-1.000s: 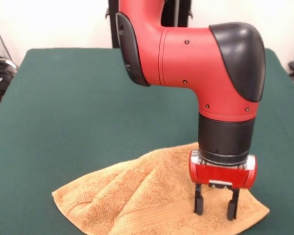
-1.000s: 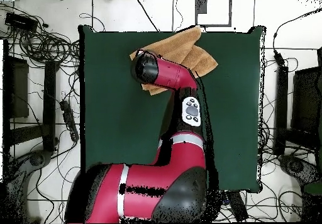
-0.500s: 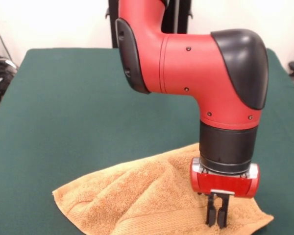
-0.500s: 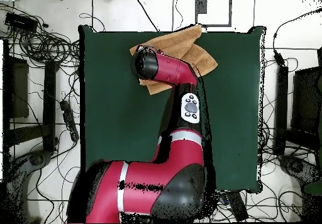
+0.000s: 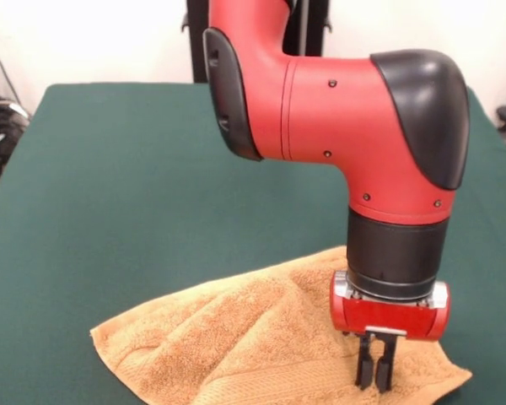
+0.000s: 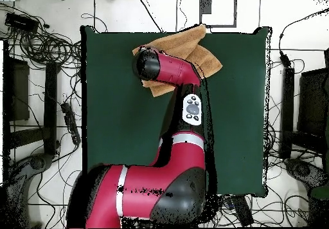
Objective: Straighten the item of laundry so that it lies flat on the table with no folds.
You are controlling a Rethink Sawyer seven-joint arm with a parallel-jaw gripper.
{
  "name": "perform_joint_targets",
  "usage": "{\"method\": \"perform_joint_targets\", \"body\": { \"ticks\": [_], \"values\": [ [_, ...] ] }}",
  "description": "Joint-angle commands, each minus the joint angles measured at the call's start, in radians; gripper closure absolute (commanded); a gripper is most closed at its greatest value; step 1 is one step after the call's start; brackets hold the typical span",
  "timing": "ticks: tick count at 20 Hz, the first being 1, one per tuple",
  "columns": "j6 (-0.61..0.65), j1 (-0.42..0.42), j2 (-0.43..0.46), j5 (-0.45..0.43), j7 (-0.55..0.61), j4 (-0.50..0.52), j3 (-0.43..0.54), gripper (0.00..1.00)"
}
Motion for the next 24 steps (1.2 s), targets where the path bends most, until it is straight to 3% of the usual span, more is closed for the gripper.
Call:
{"method": "perform_joint_targets", "body": {
  "ticks": [1, 5, 7, 10, 13, 14, 21, 24],
  "values": [
    [0.171, 0.057, -0.042, 0.028, 0.228, 0.104, 0.019, 1.00],
    [0.157, 0.057, -0.072, 0.031, 0.226, 0.133, 0.031, 1.00],
    [0.081, 0.037, -0.084, 0.028, 0.188, 0.143, 0.087, 1.00],
    [0.012, 0.037, -0.056, 0.031, 0.177, 0.063, 0.114, 1.00],
    [0.097, 0.059, -0.016, 0.030, 0.182, -0.033, 0.065, 1.00],
    [0.095, 0.061, -0.014, 0.030, 0.187, -0.036, 0.064, 0.00],
    [0.071, 0.049, -0.021, 0.023, 0.162, -0.031, 0.092, 0.00],
    [0.004, 0.056, -0.036, 0.018, 0.183, -0.021, 0.082, 0.00]
  ]
}}
